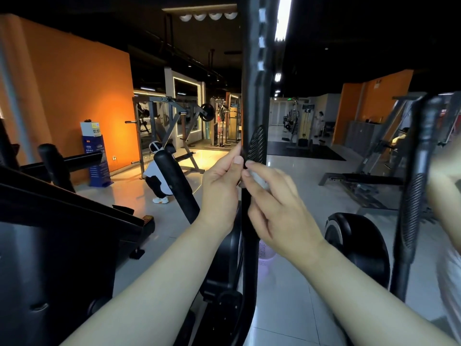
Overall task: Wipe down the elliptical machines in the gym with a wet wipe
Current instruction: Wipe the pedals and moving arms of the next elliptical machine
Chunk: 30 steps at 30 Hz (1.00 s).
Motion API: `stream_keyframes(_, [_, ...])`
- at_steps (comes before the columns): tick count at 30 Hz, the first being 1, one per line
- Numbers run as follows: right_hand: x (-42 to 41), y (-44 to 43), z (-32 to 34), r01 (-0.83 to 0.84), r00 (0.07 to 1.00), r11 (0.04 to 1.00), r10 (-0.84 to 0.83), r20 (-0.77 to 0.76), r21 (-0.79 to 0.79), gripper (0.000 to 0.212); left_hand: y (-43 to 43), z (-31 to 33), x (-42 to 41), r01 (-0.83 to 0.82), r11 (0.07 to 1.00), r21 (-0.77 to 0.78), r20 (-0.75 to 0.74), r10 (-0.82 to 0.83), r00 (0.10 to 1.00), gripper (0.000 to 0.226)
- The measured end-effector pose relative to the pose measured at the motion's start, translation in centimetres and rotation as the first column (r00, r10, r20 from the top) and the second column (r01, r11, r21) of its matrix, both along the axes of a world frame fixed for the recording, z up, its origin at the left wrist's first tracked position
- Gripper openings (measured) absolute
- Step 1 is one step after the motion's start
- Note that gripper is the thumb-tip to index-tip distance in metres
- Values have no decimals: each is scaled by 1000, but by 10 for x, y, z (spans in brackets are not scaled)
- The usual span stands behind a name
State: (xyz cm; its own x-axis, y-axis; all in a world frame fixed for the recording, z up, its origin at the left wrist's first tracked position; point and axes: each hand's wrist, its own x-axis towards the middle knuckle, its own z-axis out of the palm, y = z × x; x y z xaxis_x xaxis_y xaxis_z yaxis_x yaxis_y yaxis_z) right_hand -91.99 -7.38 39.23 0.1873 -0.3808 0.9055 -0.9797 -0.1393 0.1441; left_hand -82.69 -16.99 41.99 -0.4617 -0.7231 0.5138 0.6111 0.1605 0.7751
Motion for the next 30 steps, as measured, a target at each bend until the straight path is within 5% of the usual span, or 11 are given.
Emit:
stream_keyframes(6, [-15,2,13,117,990,983,-104,100,-138,36,4,0,0,9,1000,-13,-41,-9,999,33])
stream_keyframes(11, [-4,-3,9,-42,956,986,86,280,-162,26,10,4,1,17,1000,24,-53,-16,998,36])
stream_keyframes(15, [8,-7,-5,-15,990,995,29,135,-99,33,10,5,2,-15,998,57,-29,17,999,45])
stream_keyframes(21, [8,-7,8,-15,963,975,74,260,-222,28,12,5,3,-22,999,23,-47,24,999,38])
stream_keyframes(26, [14,-10,-2,-103,972,990,120,201,-97,38,7,3,4,-16,998,57,-14,17,1000,53])
stream_keyframes(30, [4,-5,11,-38,961,987,79,264,-158,36,8,2,1,-14,1000,13,-31,15,999,32])
